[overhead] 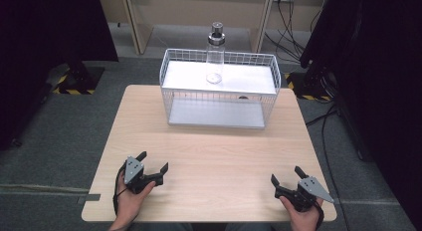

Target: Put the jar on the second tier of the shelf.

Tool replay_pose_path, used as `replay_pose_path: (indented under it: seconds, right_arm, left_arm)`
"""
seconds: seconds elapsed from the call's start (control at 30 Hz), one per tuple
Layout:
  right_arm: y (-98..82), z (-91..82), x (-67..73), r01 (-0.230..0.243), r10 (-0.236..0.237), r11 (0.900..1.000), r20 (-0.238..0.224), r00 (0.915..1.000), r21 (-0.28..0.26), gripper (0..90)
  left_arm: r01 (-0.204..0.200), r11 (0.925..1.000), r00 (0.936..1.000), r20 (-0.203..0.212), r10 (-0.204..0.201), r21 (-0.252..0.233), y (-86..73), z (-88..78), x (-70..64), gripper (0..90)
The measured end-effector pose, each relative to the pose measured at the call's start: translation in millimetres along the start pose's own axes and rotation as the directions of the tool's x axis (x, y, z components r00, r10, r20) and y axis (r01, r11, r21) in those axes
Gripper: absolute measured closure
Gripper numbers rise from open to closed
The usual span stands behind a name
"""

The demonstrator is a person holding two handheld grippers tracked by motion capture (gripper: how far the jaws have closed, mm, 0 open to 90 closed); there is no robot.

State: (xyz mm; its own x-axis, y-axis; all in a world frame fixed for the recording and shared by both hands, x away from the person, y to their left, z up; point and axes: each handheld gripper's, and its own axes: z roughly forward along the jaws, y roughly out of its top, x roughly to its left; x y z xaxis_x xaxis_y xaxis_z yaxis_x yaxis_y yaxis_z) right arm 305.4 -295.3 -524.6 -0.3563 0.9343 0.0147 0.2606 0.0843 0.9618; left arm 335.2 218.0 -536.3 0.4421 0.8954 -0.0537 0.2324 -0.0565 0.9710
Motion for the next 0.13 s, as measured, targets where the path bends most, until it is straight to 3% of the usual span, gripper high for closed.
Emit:
replay_pose_path:
  seconds: [0.13]
  right_arm:
    - [0.0,0.0,0.0,0.000,0.000,1.000,-0.001,1.0000,0.001,4.7]
  left_arm:
    - [0.013,0.9999,0.9999,0.008,-0.013,-0.006,-0.2,-0.3,1.1,4.6]
